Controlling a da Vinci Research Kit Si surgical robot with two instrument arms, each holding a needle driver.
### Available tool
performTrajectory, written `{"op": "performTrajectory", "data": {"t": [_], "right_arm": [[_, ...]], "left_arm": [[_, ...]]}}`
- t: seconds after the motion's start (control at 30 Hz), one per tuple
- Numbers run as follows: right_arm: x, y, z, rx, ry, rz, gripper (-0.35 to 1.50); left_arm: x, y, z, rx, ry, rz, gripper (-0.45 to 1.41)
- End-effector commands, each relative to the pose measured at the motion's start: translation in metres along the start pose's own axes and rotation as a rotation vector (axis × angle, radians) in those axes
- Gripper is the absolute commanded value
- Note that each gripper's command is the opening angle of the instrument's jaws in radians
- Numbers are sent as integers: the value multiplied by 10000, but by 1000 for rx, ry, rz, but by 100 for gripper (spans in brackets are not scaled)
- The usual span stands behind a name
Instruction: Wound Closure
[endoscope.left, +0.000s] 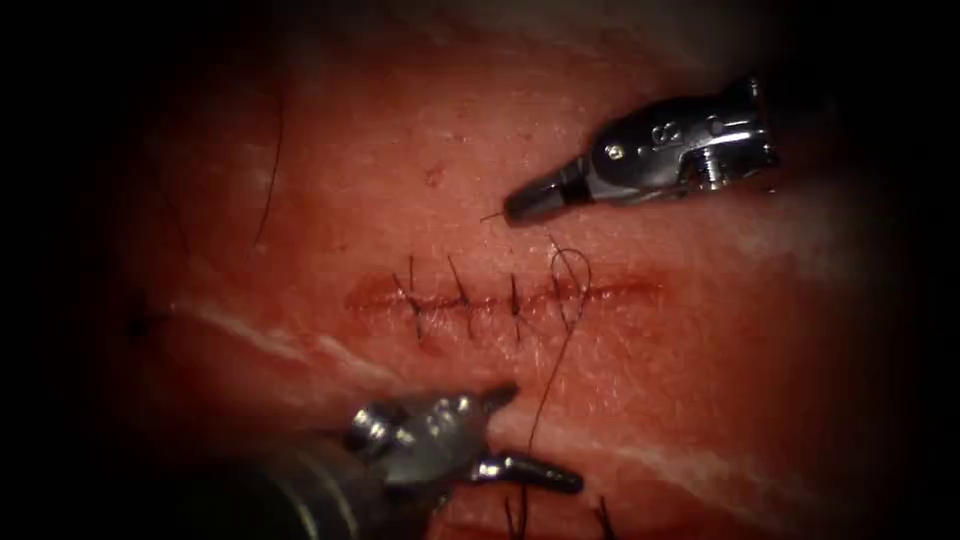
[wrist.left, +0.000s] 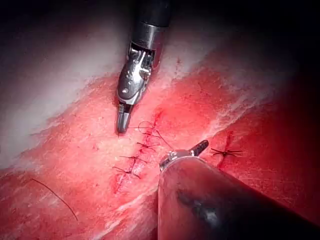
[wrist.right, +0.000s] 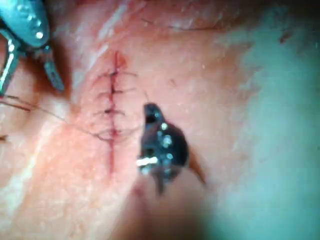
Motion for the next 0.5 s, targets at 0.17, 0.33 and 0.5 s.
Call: {"op": "performTrajectory", "data": {"t": [0.17, 0.33, 0.5], "right_arm": [[-4, -6, 10, 3, 0, 1, -35], [-5, -8, 12, 2, 0, -2, -35], [-7, -9, 12, 2, -1, -4, -35]], "left_arm": [[-24, -5, 35, 44, -45, -82, 91], [-36, 0, 49, 54, -88, -114, 93], [-33, 9, 45, 28, -120, -163, 19]]}}
